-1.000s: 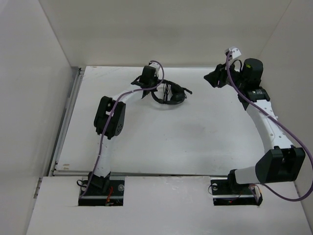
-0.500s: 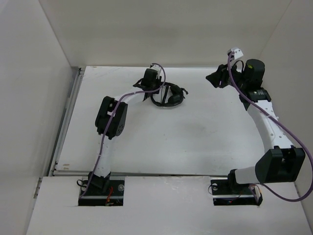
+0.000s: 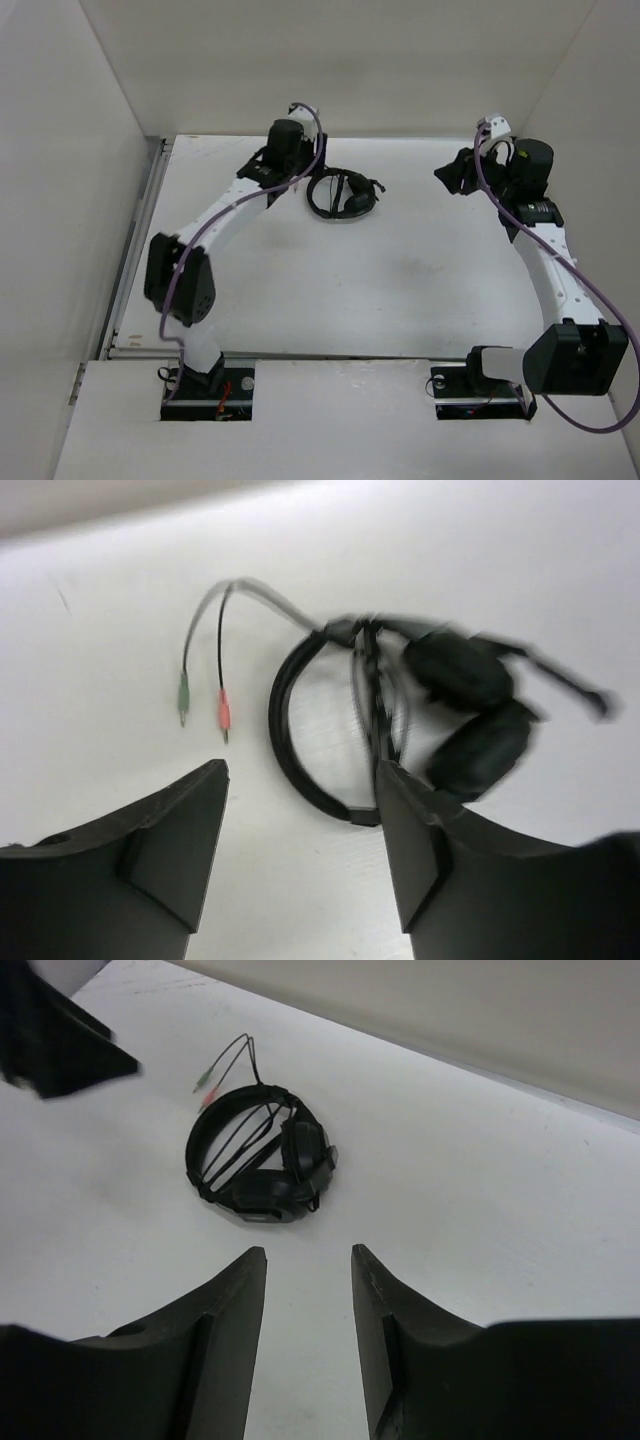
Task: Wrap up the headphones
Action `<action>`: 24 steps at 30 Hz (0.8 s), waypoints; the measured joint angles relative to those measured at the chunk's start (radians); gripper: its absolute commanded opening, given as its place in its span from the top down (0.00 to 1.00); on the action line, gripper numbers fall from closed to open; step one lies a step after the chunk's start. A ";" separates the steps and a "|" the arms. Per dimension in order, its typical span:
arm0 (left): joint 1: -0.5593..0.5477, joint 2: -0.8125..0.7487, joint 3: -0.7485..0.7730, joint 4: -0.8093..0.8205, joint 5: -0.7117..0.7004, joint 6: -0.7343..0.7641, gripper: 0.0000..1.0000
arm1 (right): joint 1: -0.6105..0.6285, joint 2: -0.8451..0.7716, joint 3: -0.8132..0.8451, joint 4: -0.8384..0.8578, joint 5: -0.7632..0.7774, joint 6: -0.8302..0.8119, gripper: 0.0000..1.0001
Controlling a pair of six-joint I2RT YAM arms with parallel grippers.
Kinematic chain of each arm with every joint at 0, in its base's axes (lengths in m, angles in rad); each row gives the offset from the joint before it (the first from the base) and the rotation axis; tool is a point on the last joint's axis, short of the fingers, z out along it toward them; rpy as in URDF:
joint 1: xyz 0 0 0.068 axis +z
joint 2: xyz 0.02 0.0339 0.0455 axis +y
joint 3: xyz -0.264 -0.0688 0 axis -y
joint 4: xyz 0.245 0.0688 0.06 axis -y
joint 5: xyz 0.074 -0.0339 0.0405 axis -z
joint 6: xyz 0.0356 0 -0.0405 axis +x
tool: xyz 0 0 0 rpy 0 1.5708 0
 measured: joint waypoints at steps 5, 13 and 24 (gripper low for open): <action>-0.027 -0.331 0.004 -0.033 0.041 0.016 0.02 | -0.051 -0.066 -0.065 -0.013 0.059 -0.011 0.00; 0.271 -0.624 -0.105 -0.109 0.017 0.161 0.00 | -0.234 -0.112 -0.072 -0.191 0.175 -0.032 0.00; 0.564 -0.706 -0.372 -0.282 -0.040 0.232 0.00 | -0.423 0.119 0.328 -0.866 0.253 -0.127 0.00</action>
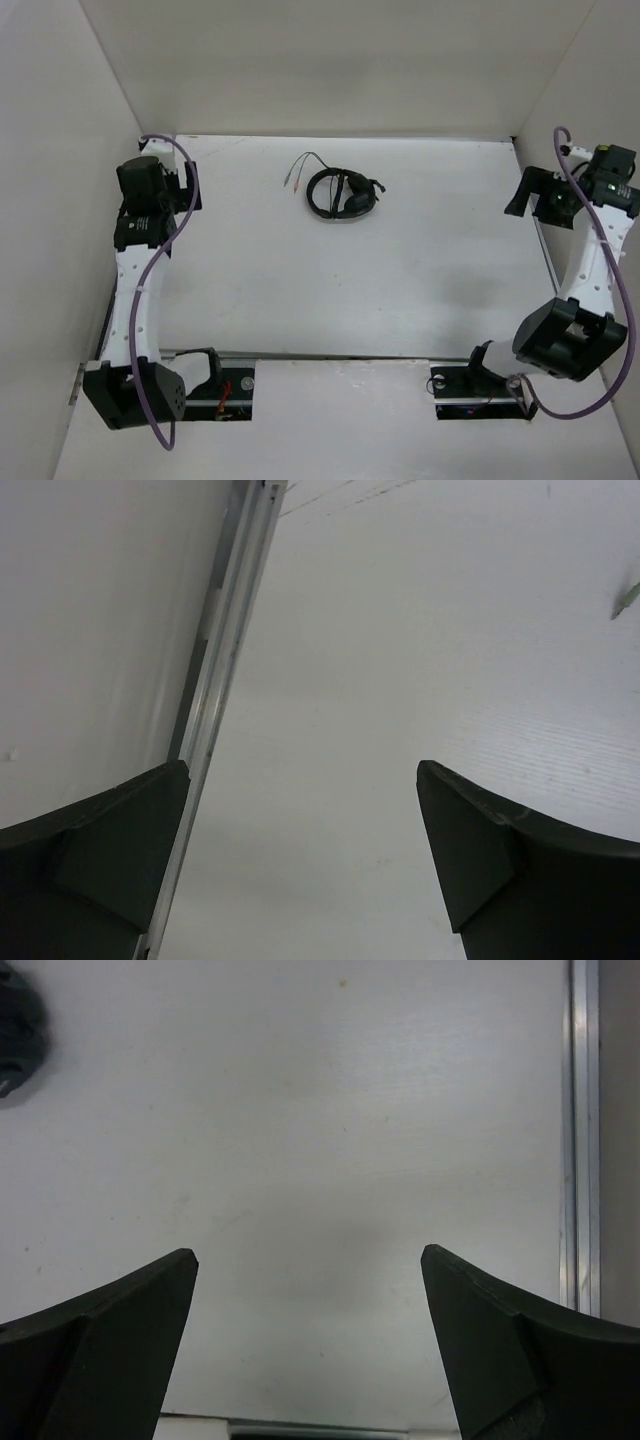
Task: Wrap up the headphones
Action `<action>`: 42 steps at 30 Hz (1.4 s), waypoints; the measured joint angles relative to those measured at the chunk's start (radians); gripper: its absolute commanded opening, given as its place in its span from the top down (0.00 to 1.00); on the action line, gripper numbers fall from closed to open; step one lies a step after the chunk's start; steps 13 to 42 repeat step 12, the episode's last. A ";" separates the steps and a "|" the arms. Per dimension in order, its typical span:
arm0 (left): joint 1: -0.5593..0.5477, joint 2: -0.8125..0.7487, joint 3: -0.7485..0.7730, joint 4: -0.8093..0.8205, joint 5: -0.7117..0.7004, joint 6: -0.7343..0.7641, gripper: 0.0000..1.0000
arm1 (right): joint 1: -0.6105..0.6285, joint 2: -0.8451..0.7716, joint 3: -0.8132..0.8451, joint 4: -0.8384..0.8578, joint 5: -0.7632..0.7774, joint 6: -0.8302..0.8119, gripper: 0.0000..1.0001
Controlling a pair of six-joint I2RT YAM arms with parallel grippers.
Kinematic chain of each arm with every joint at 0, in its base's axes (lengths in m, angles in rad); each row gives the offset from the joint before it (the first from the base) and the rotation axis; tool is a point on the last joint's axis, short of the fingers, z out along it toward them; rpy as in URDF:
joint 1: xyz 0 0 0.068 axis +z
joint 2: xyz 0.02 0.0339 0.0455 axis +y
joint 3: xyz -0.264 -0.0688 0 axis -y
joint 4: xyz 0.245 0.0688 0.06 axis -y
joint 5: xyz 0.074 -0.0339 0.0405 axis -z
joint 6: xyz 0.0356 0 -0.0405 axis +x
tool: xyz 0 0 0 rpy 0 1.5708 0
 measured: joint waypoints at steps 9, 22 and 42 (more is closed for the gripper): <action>0.099 -0.148 -0.146 0.055 0.005 -0.009 0.00 | -0.098 -0.352 -0.268 0.179 0.131 0.019 0.00; 0.148 -0.161 -0.202 0.080 0.006 -0.008 0.00 | -0.075 -0.439 -0.385 0.251 0.194 -0.002 0.00; 0.148 -0.161 -0.202 0.080 0.006 -0.008 0.00 | -0.075 -0.439 -0.385 0.251 0.194 -0.002 0.00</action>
